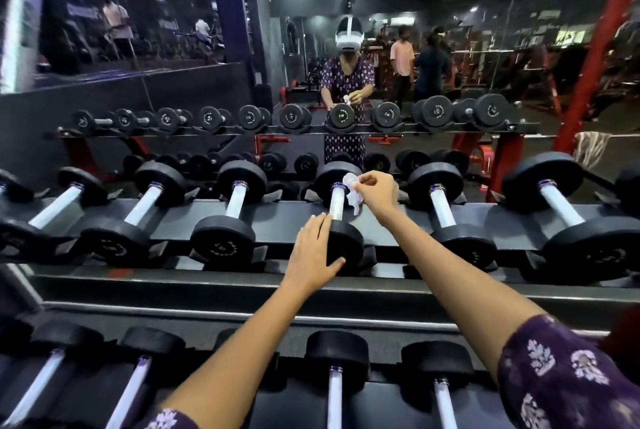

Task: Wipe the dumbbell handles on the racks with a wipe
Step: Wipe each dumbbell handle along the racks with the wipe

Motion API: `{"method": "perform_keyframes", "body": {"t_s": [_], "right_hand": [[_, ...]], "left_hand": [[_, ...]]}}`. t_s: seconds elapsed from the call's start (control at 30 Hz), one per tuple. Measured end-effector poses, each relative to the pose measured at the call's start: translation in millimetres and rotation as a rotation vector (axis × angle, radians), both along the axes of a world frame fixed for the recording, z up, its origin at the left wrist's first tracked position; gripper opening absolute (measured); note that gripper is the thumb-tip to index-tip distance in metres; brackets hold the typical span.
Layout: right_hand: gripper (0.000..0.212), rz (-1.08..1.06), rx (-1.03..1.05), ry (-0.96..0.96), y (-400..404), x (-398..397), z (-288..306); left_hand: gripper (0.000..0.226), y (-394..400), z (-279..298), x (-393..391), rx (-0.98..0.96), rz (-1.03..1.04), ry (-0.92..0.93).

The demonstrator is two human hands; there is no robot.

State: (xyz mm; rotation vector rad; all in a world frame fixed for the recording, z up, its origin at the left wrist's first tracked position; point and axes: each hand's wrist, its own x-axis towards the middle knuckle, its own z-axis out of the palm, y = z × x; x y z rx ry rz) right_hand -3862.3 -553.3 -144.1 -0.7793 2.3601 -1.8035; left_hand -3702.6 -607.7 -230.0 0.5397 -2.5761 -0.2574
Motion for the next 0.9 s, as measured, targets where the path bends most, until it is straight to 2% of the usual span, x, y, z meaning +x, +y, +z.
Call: {"method": "perform_keyframes", "body": {"t_s": [0.1,0.27,0.43,0.57,0.67,0.8,0.9], "right_hand": [[0.005,0.042,0.216,0.205,-11,-2,-1],[0.014,0.288,0.514,0.350,-34,-1,-16],[0.014,0.289,0.508,0.395,-45,-6,-15],[0.017,0.303,0.530,0.450,-46,-2,-17],[0.018,0.366,0.543,0.538,-41,-2,-18],[0.019,0.272,0.506,0.553,-48,-11,-17],[0.016,0.295,0.526,0.569,-50,-7,-24]], "left_hand": [[0.093,-2,-9,-3,-0.076,0.004,0.012],[0.085,-17,-27,-10,-0.323,-0.011,0.132],[0.072,-41,-22,-13,-0.586,-0.278,0.173],[0.063,-46,-34,-23,-0.514,-0.345,0.330],[0.053,-42,-42,-37,-0.486,-0.305,0.478],[0.043,-36,-45,-50,-0.535,-0.179,0.585],[0.038,-36,-48,-56,-0.575,-0.123,0.646]]}}
